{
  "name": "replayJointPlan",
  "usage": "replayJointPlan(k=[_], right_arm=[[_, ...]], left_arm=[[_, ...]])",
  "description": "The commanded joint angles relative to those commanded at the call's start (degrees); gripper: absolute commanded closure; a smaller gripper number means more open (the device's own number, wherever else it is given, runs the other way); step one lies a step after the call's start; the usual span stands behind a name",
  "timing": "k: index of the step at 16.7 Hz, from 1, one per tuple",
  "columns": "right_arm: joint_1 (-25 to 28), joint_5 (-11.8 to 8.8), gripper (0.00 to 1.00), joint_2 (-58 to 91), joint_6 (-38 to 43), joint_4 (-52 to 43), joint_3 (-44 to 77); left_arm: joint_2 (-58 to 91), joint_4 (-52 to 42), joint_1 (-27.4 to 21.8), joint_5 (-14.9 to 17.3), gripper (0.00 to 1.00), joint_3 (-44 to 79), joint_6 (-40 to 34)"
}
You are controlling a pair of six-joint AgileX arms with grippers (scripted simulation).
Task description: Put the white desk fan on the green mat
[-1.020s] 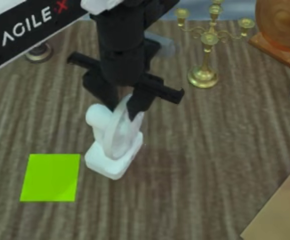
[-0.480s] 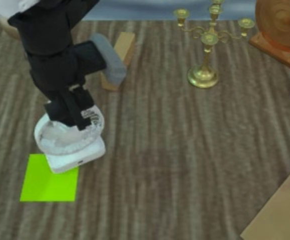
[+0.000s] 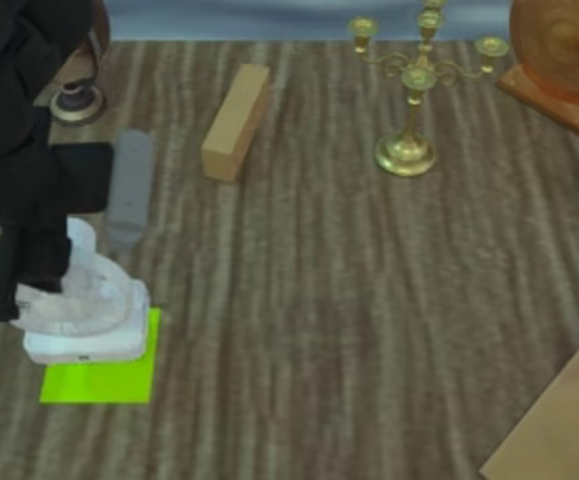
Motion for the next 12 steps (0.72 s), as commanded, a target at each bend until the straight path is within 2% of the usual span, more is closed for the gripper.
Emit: replayJointPlan(k=[2,8,12], right_arm=[[0.0,0.0,0.0,0.0,0.0,0.0,0.0],[0.0,0.0,0.0,0.0,0.0,0.0,0.0],[0.0,0.0,0.0,0.0,0.0,0.0,0.0]], left_arm=[[-1.1,0.4,0.8,0.0,1.0,-1.5,2.4],[-1.0,0.6,0.6,0.0,1.0,-1.7,2.7],[-0.6,6.5,1.1,0.0,1.0,-6.8,2.9]])
